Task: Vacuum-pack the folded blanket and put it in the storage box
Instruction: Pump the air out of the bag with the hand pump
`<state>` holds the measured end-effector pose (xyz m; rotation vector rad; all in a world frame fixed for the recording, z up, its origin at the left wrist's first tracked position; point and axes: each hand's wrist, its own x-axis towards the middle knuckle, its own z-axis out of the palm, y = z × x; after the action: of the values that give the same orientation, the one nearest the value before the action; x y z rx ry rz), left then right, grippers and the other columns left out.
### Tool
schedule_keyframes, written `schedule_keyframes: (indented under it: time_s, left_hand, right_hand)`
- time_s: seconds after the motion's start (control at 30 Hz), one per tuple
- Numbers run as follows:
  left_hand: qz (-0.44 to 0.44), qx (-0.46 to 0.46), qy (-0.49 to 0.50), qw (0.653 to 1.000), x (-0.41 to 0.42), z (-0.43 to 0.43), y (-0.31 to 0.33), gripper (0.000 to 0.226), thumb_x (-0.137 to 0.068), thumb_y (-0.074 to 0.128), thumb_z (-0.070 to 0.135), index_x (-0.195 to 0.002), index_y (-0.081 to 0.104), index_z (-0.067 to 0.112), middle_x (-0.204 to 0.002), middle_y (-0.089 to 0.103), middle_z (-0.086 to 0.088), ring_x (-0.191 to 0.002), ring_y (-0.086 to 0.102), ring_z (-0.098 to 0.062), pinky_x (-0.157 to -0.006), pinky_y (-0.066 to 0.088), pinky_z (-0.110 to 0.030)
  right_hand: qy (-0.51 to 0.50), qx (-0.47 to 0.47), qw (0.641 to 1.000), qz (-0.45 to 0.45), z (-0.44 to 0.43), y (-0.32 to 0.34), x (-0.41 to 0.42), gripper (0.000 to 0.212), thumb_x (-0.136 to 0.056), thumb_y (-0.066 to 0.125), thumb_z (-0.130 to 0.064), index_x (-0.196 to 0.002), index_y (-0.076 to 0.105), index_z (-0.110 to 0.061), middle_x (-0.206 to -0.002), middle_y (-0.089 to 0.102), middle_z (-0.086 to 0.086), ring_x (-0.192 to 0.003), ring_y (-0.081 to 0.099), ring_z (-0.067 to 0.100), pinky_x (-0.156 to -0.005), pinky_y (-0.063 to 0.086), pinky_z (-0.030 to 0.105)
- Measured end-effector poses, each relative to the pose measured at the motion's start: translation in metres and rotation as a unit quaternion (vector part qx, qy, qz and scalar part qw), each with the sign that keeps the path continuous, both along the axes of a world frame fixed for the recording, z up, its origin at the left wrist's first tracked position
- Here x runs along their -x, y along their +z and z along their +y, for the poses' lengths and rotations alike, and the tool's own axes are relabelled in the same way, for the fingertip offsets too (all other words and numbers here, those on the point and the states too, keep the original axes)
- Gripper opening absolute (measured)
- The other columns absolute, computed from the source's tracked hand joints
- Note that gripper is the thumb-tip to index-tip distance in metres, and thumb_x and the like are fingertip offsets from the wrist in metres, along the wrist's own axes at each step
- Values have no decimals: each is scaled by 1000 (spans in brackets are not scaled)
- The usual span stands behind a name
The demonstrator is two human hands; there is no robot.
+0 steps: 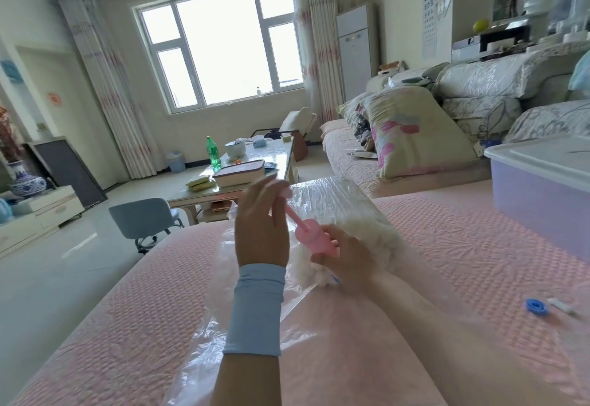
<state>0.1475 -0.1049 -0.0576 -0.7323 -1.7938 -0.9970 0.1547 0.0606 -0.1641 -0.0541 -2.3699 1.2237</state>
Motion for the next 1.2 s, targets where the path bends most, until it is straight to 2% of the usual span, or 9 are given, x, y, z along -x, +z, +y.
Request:
schedule_keyframes:
  time_s: [0.1, 0.3, 0.47, 0.57, 0.7, 0.83, 0.93, 1.07, 1.2]
  left_hand:
    - [51, -74, 29, 996, 4, -2, 3, 19, -92, 57, 13, -106, 70, 19, -117, 63, 3, -108, 55, -10, -96, 41, -15]
    - [-145, 100, -92, 980, -1, 17, -33, 28, -83, 63, -8, -100, 76, 10, -107, 66, -3, -99, 60, -18, -90, 51, -35]
    - [25, -1, -18, 1000, -7, 7, 6, 17, -86, 63, 1, -94, 71, 14, -104, 65, 1, -99, 56, -14, -92, 38, -11]
    - [80, -87, 13, 993, -9, 1, 25, 18, -89, 57, 9, -99, 70, 17, -105, 61, 5, -102, 53, -11, -93, 36, -12]
    - [7, -2, -25, 1000, -8, 12, 1, 18, -87, 66, 9, -103, 72, 15, -105, 63, 2, -101, 56, -16, -90, 36, -8]
    - [-172, 98, -100, 975, -8, 21, -29, 20, -84, 66, 0, -97, 76, 11, -100, 67, -1, -94, 60, -23, -86, 50, -36]
    - [-96, 70, -81, 990, -12, 18, -13, 15, -85, 67, 3, -94, 76, 11, -101, 69, 0, -95, 62, -23, -85, 52, -36]
    - [74, -83, -1, 994, -15, 11, 25, 16, -87, 63, 10, -97, 73, 17, -101, 65, 7, -97, 59, -15, -87, 42, -14]
    - [33, -16, -1, 999, -17, 19, 0, 18, -87, 64, 7, -99, 75, 14, -99, 70, 2, -95, 60, -17, -85, 38, -13]
  right_hand:
    - [8, 13, 1000, -9, 1, -2, 0, 44, -75, 77, -38, -110, 55, -52, -96, 65, -22, -90, 61, -1, -77, 47, 24]
    - [9, 41, 999, -15, 1, -1, 3, 46, -66, 70, -46, -108, 56, -51, -99, 68, -14, -91, 66, 10, -84, 55, 37]
    - [26, 39, 999, -11, 7, 0, 3, 44, -63, 72, -54, -97, 49, -72, -100, 66, -20, -90, 64, 0, -82, 53, 30]
    - [29, 36, 999, -21, 6, -2, 2, 45, -66, 74, -50, -98, 50, -71, -101, 66, -21, -89, 63, -3, -82, 52, 26]
    - [19, 42, 999, -14, 4, -3, -2, 47, -71, 73, -45, -95, 47, -74, -99, 66, -21, -90, 64, 0, -82, 53, 30]
    - [18, 44, 999, -17, 5, -3, -5, 45, -69, 73, -45, -94, 47, -74, -99, 67, -18, -92, 66, 5, -85, 56, 36]
    - [17, 43, 999, -14, 6, -4, -3, 44, -68, 71, -52, -97, 47, -73, -100, 67, -20, -93, 66, 2, -86, 56, 35]
    - [19, 43, 999, -19, 9, -7, 0, 45, -63, 71, -59, -100, 48, -71, -99, 65, -32, -89, 64, -7, -85, 55, 31]
    - [19, 38, 999, -15, 8, -9, 4, 46, -64, 71, -58, -102, 49, -70, -99, 63, -36, -90, 65, -3, -87, 56, 36]
